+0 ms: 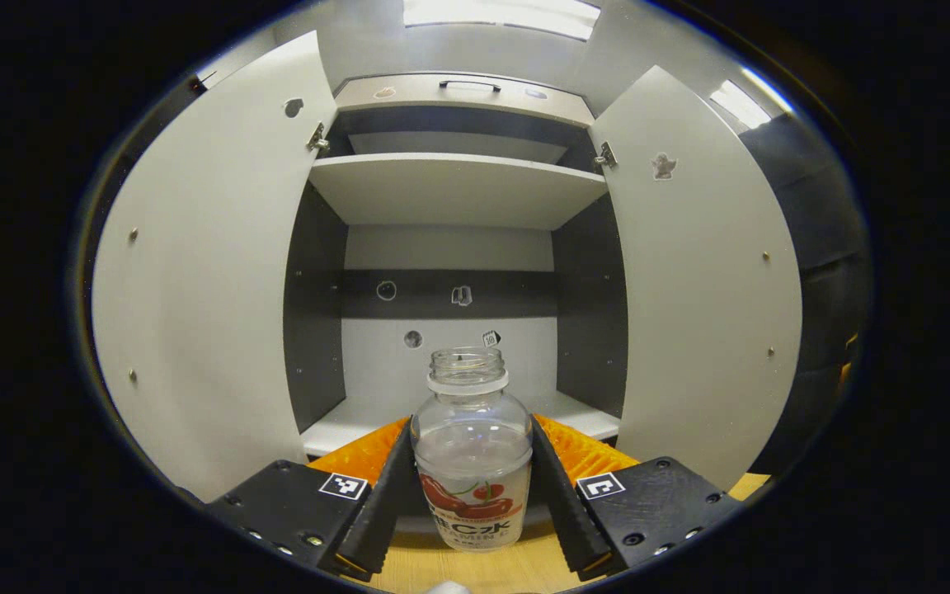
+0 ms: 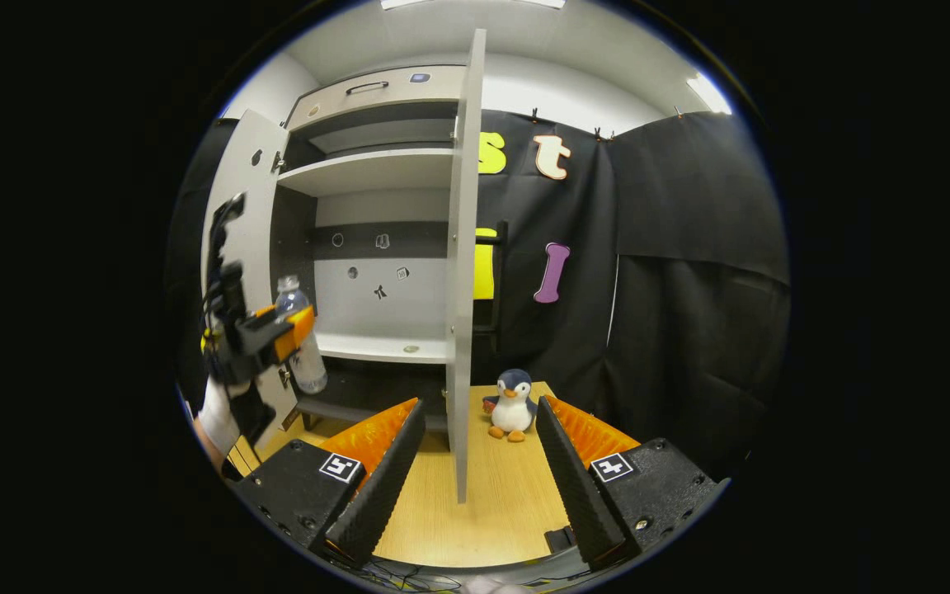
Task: Grasp the bottle in the cabinet with the left hand and place it on the coaster, then close the right door with the right hand and the left door with the left hand.
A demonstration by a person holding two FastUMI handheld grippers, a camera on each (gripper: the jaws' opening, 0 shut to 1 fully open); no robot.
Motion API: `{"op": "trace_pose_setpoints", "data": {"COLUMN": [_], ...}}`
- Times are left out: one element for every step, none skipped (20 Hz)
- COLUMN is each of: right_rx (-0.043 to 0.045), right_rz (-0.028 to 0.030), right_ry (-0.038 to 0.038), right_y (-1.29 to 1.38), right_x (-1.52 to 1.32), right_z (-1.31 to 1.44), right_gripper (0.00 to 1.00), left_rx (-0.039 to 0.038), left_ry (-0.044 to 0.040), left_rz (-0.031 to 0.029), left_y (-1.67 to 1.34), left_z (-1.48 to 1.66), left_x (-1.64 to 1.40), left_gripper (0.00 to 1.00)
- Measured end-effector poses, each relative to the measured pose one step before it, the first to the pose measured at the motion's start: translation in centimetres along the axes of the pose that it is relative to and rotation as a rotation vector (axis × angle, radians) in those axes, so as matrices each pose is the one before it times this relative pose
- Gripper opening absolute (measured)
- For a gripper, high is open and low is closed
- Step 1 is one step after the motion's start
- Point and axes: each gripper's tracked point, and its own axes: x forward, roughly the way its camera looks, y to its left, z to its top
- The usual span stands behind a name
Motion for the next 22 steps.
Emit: {"op": "trace_pose_setpoints", "data": {"right_rx": [-0.01142,-0.01006,-0.00731,-0.00788,-0.00705,-0.00393,0.00134,0.00387,-0.00338,-0.00867,-0.00827,-0.00551,-0.00772,-0.01034,-0.00505,-0.00215,-0.0031,-0.00866,-0.01403,-0.01175,-0.00617,-0.00353], "right_rz": [0.0003,0.00256,0.00371,0.00256,-0.00054,0.00115,0.00442,0.00357,-0.00248,-0.00538,-0.00699,-0.00281,0.00133,-0.00405,-0.00532,-0.00123,0.0039,0.00474,0.00226,0.0067,0.0004,0.00099], "right_ry": [0.00581,0.00869,0.01149,0.01324,0.01121,0.01099,0.01268,0.01163,0.01097,0.00924,0.00716,0.00613,0.00887,0.01105,0.00592,0.00636,0.00351,-0.00048,0.00359,0.00396,0.00412,-0.00024], "right_y": [0.115,0.107,0.163,0.159,0.031,-0.045,0.009,0.0,-0.171,-0.185,-0.255,-0.085,0.001,-0.033,-0.146,0.005,0.191,0.282,0.183,0.258,0.172,0.053], "right_x": [-0.239,-0.176,-0.172,-0.102,-0.089,-0.085,-0.07,0.024,-0.02,0.075,0.004,-0.048,-0.058,-0.08,0.118,0.131,0.015,0.007,0.032,0.123,-0.036,-0.021], "right_z": [-0.276,-0.448,-0.429,-0.421,-0.306,-0.428,-0.297,-0.269,-0.212,-0.311,-0.191,-0.217,-0.214,-0.316,-0.035,-0.08,0.055,0.017,0.004,-0.204,-0.039,-0.014], "right_gripper": [0.83,0.84,0.84,0.84,0.84,0.84,0.84,0.84,0.84,0.84,0.84,0.84,0.84,0.84,0.84,0.84,0.84,0.83,0.84,0.83,0.84,0.84], "left_rx": [-0.00472,0.00038,0.00786,0.00937,0.00211,-0.00664,-0.01478,-0.01219,-0.01803,-0.01689,-0.01128,0.00095,0.01666,0.01841,0.00446,-0.00443,-0.00834,0.00114,0.01544,0.01388,0.0028,-0.01273], "left_ry": [0.01087,0.01,0.00678,0.0168,0.01596,0.01016,0.00436,0.00351,0.01122,0.00314,-0.00171,-0.00776,0.00185,0.00732,0.01492,0.01423,0.00291,-0.01402,0.00382,0.01674,0.0194,0.01194], "left_rz": [0.00089,0.00257,0.01205,0.01094,-0.00111,-0.00914,-0.01275,-0.00922,-0.01446,-0.01208,-0.01035,-0.01435,-0.00761,-0.00961,-0.00557,-0.00902,-0.01062,-0.01266,-0.00434,-0.00878,-0.00216,-0.00494], "left_y": [0.048,0.003,0.303,0.198,-0.05,-0.16,-0.372,-0.302,-0.438,-0.525,-0.543,-0.558,-0.476,-0.384,-0.307,-0.36,-0.357,-0.254,-0.142,-0.286,0.031,-0.059], "left_z": [-1.686,-1.661,-1.561,-1.774,-1.638,-1.524,-1.406,-1.346,-1.359,-1.143,-1.036,-1.009,-1.217,-1.347,-1.364,-1.137,-0.934,-0.503,-0.874,-1.221,-1.156,-0.921], "left_x": [-1.17,-1.163,-0.869,-0.945,-0.721,-0.756,-0.539,-0.529,-0.353,-0.369,-0.394,-0.164,-0.188,0.103,0.172,0.269,0.068,0.131,0.179,0.099,0.066,0.101], "left_gripper": [0.77,0.77,0.77,0.8,0.77,0.77,0.77,0.77,0.77,0.77,0.77,0.8,0.77,0.8,0.77,0.77,0.8,0.77,0.77,0.77,0.77,0.77]}}
